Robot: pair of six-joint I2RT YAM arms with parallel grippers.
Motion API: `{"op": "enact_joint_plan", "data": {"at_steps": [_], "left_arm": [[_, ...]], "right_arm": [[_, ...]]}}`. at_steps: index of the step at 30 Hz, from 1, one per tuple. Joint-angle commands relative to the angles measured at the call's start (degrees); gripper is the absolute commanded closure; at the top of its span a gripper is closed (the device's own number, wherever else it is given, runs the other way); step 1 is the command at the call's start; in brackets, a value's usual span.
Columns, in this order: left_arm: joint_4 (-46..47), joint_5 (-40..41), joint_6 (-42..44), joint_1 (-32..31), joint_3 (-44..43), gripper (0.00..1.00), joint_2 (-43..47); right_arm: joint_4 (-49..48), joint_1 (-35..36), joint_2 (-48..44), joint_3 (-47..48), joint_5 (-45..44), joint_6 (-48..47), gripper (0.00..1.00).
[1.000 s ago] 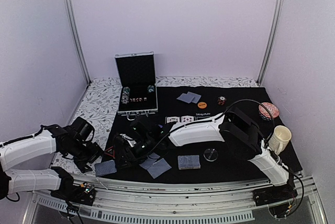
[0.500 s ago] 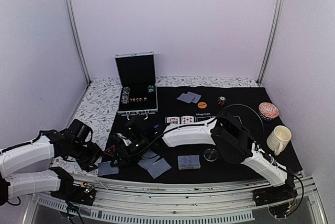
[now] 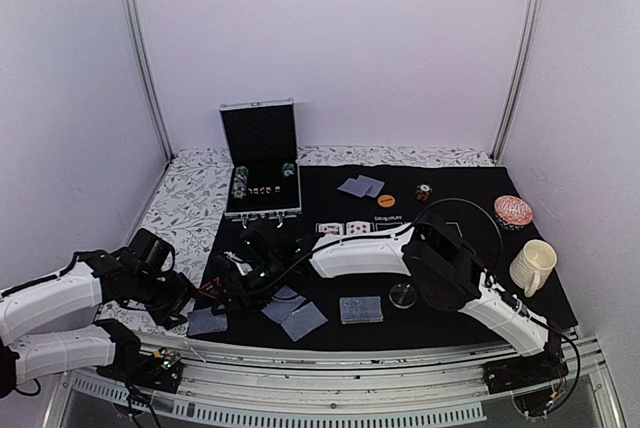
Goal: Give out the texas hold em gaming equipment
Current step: Pick up the face-down deck piles from the poker table mat.
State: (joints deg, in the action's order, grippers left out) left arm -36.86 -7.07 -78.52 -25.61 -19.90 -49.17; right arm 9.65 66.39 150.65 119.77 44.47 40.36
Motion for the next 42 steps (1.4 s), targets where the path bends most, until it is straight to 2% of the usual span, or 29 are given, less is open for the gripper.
{"op": "enact_joint_plan", "data": {"at_steps": [1, 9, 12, 17, 19, 22, 25, 26, 27, 28, 32, 36, 40, 42], "left_arm": [[-3.85, 4.75, 3.08, -0.07, -3.63, 0.32, 0.29], [-7.2, 11.8, 11.2, 0.03, -11.41, 0.23, -2.24], [-6.89, 14.98, 18.23, 0.03, -17.05, 0.19, -2.68], [-0.93, 17.24, 43.8, -0.33, -31.07, 0.15, -3.45], [0.81, 12.62, 57.74, -1.47, -35.14, 0.14, -4.15], [-0.12, 2.64, 74.34, -5.91, -37.35, 0.09, -5.58], [-6.49, -1.51, 86.04, -11.21, -38.79, 0.07, -8.46], [-7.58, -4.63, 88.28, -11.38, -39.57, 0.07, -9.37], [-9.88, -8.46, 91.9, -12.15, -40.66, 0.07, -10.19], [-11.87, -8.44, 94.86, -13.44, -41.46, 0.07, -11.01], [-20.26, 1.15, 105.32, -15.27, -41.93, 0.03, -13.73], [-29.63, 10.11, 110.13, -17.54, -37.93, 0.02, -18.82], [-29.99, 6.27, 107.56, -20.57, -32.87, 0.02, -22.03], [-29.22, 7.66, 105.88, -21.1, -30.71, 0.02, -23.76]], "right_arm": [[2.7, 0.23, -6.74, -4.19, -7.26, -4.06, 0.44], [3.43, 0.31, -14.45, -6.57, -8.61, -8.61, 0.39], [4.19, 0.23, -19.22, -7.25, -8.09, -11.17, 0.37], [4.24, -0.08, -30.51, -15.3, -10.44, -21.68, 0.27], [4.24, -0.95, -35.97, -20.39, -12.55, -25.67, 0.23], [4.23, -4.07, -43.52, -28.67, -15.0, -30.07, 0.17], [4.17, -8.01, -49.4, -36.74, -16.91, -31.55, 0.08], [4.15, -9.09, -50.97, -38.53, -17.37, -31.53, 0.0], [4.15, -9.91, -52.55, -40.3, -18.26, -31.6, 0.01], [4.17, -10.41, -53.82, -41.77, -19.35, -31.85, 0.01], [4.13, -11.26, -57.35, -45.19, -20.74, -33.02, 0.01], [4.15, -11.52, -58.09, -45.69, -21.88, -33.82, 0.01], [4.06, -11.48, -57.39, -45.41, -22.45, -34.05, 0.01], [3.94, -11.52, -57.02, -45.32, -21.92, -33.88, 0.01]]}}
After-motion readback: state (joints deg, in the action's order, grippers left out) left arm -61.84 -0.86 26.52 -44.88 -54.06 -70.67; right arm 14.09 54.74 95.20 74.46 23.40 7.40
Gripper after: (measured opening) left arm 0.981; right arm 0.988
